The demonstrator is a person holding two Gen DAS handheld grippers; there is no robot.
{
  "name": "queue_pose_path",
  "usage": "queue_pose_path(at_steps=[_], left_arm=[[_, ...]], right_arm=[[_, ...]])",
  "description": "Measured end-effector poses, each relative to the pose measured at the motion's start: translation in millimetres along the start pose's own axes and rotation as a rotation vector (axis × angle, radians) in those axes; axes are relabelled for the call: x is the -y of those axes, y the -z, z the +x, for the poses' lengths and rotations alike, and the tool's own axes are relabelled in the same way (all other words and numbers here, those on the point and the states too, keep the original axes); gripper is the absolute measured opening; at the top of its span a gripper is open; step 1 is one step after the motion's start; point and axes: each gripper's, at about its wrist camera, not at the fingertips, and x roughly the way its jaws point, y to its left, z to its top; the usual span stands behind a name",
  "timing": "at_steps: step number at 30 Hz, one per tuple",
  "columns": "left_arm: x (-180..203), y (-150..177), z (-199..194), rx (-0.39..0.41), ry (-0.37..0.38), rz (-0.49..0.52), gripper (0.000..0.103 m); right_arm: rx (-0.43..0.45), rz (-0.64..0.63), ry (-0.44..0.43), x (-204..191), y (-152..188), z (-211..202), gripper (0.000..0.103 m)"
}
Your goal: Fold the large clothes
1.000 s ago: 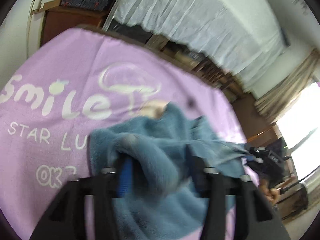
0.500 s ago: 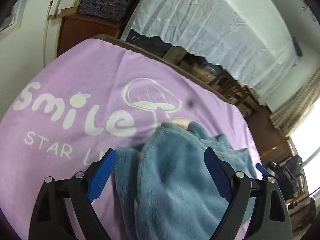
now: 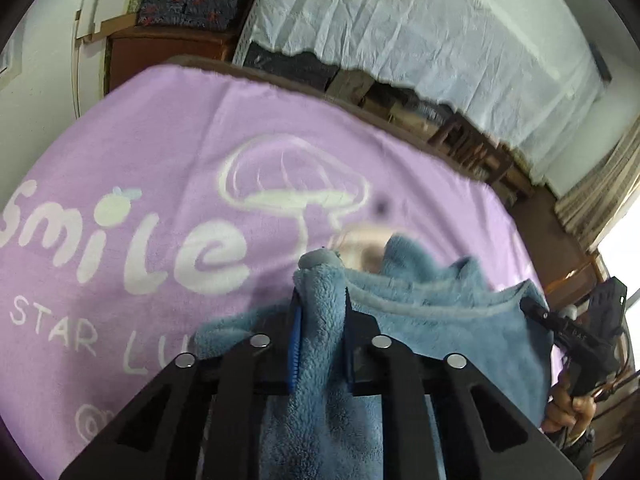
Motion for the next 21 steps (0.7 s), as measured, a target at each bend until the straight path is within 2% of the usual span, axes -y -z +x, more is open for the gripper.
queue_pose_path(at_steps=[3, 5, 7, 9, 11, 13, 16, 18, 19, 21], left_arm=[[12, -9, -18, 0.079, -0.003, 0.027, 0.016], [18, -14, -15, 0.086, -0.02, 0.045, 0.016], [17, -14, 0, 0.061, -0.051, 0.051, 0.016], [12, -9, 24, 0.006, -0.102, 0.066, 0.016], [1, -9, 38, -0.059, -0.081, 0.026, 0.017], [-2, -11, 34, -0.041, -0.069, 0.015, 0.019], [-4, -11, 36, -0.054, -0.081, 0.01, 0.026], [-6, -11, 30, -0.049, -0.081, -0.007, 0.035], [-8, -11, 25, -0.037, -0.074, -0.018, 0.041], [-5, -12, 7, 0.002, -0.054, -0.024, 0.046]], right_arm=[[0.088, -0.031, 0.009, -14, -9, -18, 0.011], [0.111, -0.049, 0.052, -18, -15, -16, 0.011], [0.089, -0.024, 0.088, -12, -18, -3, 0.011], [0.031, 0.006, 0.133, 1, -15, 17, 0.012], [-0.038, 0.044, 0.14, 15, -9, 34, 0.014], [-0.057, 0.084, 0.122, 24, -10, 37, 0.016], [-0.065, 0.118, 0.111, 32, -11, 37, 0.028], [-0.057, 0.141, 0.084, 38, -11, 33, 0.04], [-0.047, 0.165, 0.07, 43, -10, 31, 0.041], [-0.01, 0.197, 0.054, 49, -12, 19, 0.041]])
